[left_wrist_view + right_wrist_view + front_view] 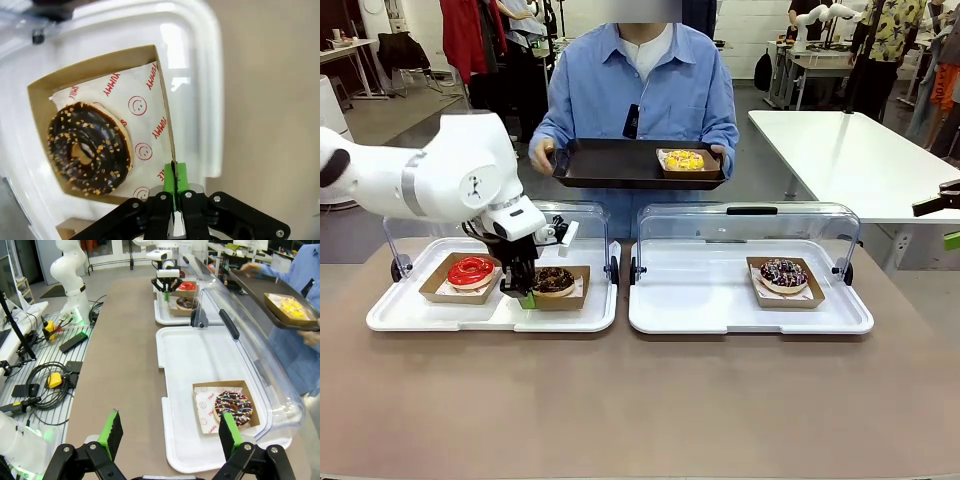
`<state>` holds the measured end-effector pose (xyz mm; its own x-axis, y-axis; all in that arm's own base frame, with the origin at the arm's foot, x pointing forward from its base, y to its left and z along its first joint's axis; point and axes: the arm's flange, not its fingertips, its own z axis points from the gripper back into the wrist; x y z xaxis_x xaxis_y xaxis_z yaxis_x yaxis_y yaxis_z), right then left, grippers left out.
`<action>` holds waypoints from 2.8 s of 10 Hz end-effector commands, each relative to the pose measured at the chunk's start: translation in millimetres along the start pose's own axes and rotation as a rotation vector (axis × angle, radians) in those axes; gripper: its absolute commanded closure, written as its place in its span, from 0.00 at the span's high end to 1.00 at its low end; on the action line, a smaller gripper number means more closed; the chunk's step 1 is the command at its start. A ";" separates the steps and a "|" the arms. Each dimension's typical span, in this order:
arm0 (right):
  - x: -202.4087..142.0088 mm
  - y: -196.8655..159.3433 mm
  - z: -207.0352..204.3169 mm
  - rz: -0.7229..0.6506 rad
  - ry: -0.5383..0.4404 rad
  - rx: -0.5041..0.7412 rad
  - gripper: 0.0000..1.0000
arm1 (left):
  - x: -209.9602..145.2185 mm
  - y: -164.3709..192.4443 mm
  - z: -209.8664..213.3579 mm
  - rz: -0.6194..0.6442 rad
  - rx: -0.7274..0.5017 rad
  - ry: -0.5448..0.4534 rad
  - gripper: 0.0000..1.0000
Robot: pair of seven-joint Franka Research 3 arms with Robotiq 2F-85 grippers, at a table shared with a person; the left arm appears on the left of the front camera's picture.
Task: Provide the desired donut to the person.
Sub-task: Pick up and lift the Paper togo box containing the Donut pointed at by the person, then place the picked Paper togo box onto the Handle tray extended by the person.
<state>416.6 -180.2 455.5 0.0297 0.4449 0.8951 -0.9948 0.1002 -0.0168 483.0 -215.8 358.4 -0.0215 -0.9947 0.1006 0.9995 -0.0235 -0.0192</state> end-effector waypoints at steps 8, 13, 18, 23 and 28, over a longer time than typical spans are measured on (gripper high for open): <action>-0.6 1.0 -0.4 0.002 -0.008 0.004 1.00 | 87.4 -147.6 189.5 0.034 0.041 -0.005 0.00; -0.6 1.0 -0.4 0.002 -0.008 0.004 1.00 | 104.2 -142.4 229.8 0.027 0.143 0.034 0.00; -0.6 1.0 -0.4 0.002 -0.008 0.004 1.00 | 99.0 -148.2 227.4 -0.010 0.139 0.014 0.00; -0.6 1.0 -0.4 0.002 -0.008 0.004 1.00 | 99.0 -148.2 227.4 -0.010 0.139 0.014 0.00; -0.6 1.0 -0.4 0.002 -0.008 0.004 1.00 | 99.0 -148.2 227.4 -0.010 0.139 0.014 0.00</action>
<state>416.7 -179.9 455.3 0.0300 0.4447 0.8952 -0.9949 0.0994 -0.0161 341.4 -290.3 596.7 -0.0345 -0.9953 0.0906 0.9933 -0.0242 0.1129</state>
